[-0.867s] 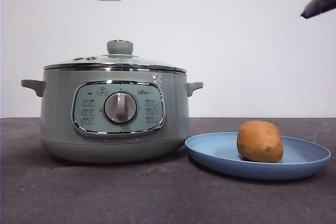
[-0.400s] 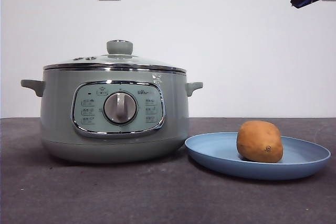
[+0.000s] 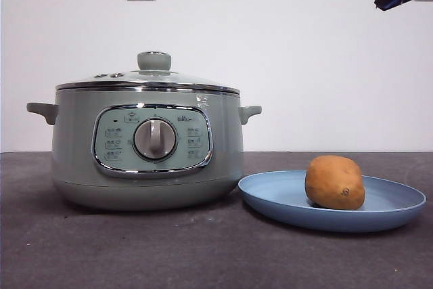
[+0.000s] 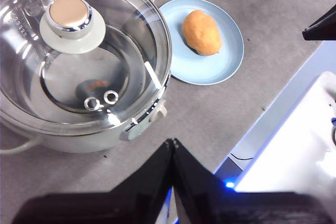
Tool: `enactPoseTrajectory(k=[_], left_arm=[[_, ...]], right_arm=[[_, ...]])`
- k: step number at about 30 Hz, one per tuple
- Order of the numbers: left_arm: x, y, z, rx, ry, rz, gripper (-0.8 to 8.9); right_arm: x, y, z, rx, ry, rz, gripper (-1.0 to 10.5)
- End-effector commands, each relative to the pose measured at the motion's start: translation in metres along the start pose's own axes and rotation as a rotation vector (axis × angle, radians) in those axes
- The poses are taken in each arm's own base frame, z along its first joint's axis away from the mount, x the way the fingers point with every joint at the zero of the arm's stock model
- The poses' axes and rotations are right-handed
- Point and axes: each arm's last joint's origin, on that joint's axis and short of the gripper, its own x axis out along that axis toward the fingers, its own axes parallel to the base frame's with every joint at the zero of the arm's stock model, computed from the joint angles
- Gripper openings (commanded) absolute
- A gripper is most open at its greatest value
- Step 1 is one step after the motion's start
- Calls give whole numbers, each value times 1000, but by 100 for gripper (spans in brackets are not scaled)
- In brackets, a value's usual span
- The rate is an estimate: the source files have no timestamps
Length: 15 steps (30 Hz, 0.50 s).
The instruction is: Take the potato out from the steamer,put the potato on the plate,close the lid
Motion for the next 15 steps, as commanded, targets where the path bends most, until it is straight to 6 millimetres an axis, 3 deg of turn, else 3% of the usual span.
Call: enactPoseTrajectory(k=[1, 8, 11, 15], left_arm=[[-1, 3, 5, 31, -54, 48, -4], [-47, 16, 11, 127, -460, 289, -4], [-63, 18, -4, 147, -629, 410, -4], [-64, 23, -37, 169, -791, 570, -4]], right_arm=[[1, -1, -1, 6, 2, -3, 1], [1, 0, -1, 6, 2, -2, 1], [1, -1, -1, 6, 2, -3, 1], [1, 0, -1, 6, 2, -2, 1]])
